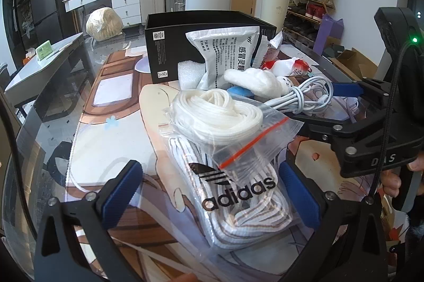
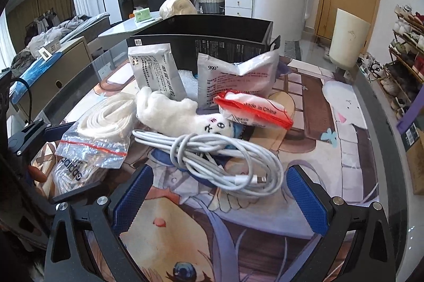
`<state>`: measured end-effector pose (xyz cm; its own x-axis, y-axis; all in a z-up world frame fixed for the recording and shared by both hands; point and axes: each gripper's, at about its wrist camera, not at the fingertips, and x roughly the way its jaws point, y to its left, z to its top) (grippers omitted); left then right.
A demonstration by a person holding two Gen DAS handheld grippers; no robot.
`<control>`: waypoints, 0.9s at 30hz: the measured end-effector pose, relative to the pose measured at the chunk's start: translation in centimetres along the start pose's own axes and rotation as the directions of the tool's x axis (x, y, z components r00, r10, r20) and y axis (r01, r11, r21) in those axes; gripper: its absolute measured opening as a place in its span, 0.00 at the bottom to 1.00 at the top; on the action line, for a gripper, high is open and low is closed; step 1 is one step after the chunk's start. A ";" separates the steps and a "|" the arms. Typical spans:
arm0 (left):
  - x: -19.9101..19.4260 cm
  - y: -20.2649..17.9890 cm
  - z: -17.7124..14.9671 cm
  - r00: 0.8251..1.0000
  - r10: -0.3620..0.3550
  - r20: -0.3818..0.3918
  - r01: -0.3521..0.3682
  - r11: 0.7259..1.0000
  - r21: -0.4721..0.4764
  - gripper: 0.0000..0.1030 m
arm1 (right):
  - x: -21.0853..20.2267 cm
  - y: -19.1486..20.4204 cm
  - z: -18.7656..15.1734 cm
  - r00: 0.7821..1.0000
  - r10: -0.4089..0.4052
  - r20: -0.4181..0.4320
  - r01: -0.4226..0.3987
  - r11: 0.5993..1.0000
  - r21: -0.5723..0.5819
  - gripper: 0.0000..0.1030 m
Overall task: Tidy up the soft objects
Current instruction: 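Close the left gripper on the Adidas shoelace bag while the right grasps the white cable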
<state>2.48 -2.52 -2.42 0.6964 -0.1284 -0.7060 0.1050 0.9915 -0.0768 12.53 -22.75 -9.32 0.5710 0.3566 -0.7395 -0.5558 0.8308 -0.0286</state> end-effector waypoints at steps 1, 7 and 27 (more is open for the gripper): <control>0.0 0.0 0.0 1.000 -0.001 0.001 0.001 1.000 -0.002 0.99 | 0.1 0.2 0.2 1.000 -0.007 0.000 0.007 1.000 -0.007 1.00; -0.2 0.8 -0.1 1.000 -0.005 0.020 0.006 1.000 -0.004 0.73 | 0.9 0.7 0.9 1.000 -0.027 -0.014 0.026 0.999 -0.020 0.92; -2.2 1.6 0.0 0.995 -0.028 0.098 0.031 0.999 -0.035 0.43 | -0.9 0.2 -0.3 0.998 -0.019 0.053 0.019 1.000 -0.006 0.74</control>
<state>1.11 -0.65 -0.99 0.7597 -0.1574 -0.6310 0.1016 0.9871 -0.1239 11.77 -23.01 -8.86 0.6129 0.3628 -0.7020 -0.5482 0.8350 -0.0470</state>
